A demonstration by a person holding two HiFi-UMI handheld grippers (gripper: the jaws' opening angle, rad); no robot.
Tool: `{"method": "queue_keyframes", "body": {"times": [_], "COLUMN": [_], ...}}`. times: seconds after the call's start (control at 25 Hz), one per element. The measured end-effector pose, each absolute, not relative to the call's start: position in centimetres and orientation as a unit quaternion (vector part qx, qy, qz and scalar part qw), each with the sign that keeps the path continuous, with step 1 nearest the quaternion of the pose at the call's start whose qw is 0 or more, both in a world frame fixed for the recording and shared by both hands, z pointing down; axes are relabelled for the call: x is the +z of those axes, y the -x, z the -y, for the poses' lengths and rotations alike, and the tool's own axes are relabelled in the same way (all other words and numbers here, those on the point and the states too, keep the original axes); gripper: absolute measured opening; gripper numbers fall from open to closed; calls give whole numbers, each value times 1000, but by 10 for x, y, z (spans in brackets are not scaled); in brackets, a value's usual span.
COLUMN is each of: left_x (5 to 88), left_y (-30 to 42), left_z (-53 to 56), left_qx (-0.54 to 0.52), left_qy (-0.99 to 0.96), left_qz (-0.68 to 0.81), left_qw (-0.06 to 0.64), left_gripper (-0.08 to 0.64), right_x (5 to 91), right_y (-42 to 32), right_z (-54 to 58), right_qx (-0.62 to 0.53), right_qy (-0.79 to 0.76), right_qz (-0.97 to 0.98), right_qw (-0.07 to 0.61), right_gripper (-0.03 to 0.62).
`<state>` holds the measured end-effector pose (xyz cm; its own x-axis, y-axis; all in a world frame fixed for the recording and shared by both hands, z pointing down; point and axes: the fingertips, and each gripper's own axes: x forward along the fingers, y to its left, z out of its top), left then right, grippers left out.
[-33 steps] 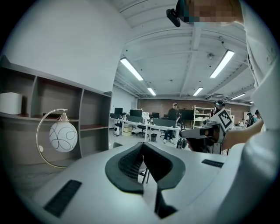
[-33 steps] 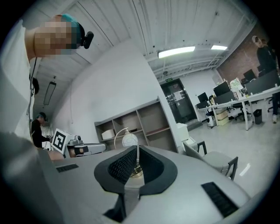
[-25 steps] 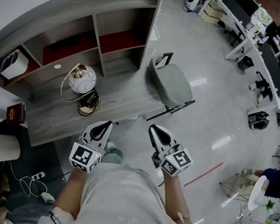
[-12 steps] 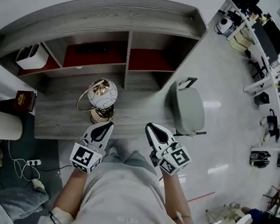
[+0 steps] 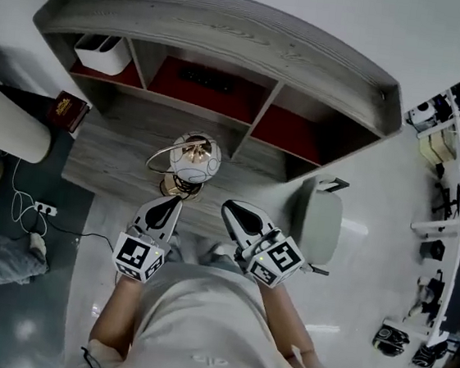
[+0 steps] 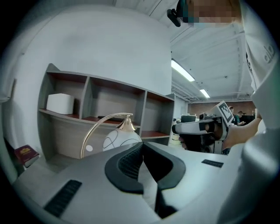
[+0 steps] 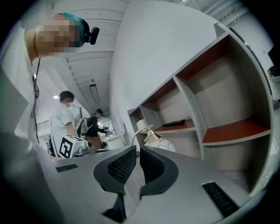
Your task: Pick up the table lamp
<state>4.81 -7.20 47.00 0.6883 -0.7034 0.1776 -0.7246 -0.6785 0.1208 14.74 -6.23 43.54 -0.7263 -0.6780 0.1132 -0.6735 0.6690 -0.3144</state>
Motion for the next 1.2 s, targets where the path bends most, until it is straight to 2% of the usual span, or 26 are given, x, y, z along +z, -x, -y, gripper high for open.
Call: {"method": "queue_keyframes", "body": {"times": [0.48, 0.76, 1.2], "left_x": [488, 497, 508], "left_y": [48, 96, 162], "left_z": [44, 31, 24], "left_qx": [53, 55, 45], "left_qy": [-836, -815, -810], "left_qz": [532, 561, 567], "left_qw": [121, 133, 143], "left_gripper": [15, 15, 15], "right_x": [447, 469, 487], "right_y": [-26, 20, 65], "right_z": [89, 112, 153], "right_qx": [-171, -178, -175], "right_qy": [250, 276, 353], "right_qz": [-953, -943, -916], "right_qw": [-28, -60, -77], "right_gripper": [96, 182, 240]}}
